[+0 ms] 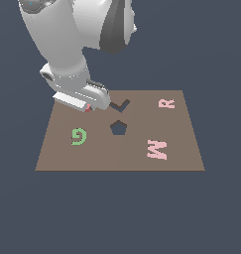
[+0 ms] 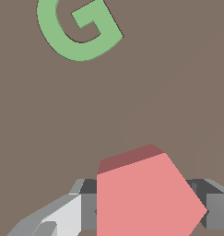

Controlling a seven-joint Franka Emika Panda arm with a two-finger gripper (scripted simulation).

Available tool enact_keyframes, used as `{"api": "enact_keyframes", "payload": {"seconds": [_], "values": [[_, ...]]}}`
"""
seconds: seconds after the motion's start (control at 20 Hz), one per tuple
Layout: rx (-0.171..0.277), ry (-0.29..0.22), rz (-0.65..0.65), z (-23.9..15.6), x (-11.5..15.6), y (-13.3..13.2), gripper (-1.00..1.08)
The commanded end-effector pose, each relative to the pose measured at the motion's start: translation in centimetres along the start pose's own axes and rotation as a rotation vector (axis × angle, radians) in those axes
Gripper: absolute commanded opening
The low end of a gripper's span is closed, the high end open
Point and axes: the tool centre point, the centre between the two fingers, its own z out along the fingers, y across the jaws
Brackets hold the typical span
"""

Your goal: Insert a designated object into the corresponding slot on a board.

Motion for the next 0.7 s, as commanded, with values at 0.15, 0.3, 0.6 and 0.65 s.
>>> {"api": "enact_keyframes", "payload": {"seconds": [0.15, 0.3, 0.6, 0.65], "values": [[0.0, 0.0, 0.033, 0.0, -0.2, -0.5, -1.0], [0.0, 0.0, 0.067, -0.1, -0.4, -0.9, -1.0], [0.0, 0.0, 0.166, -0.2, -0.8, -2.3, -1.0], [0.0, 0.0, 0.187, -0.2, -0.8, -2.6, -1.0]]}}
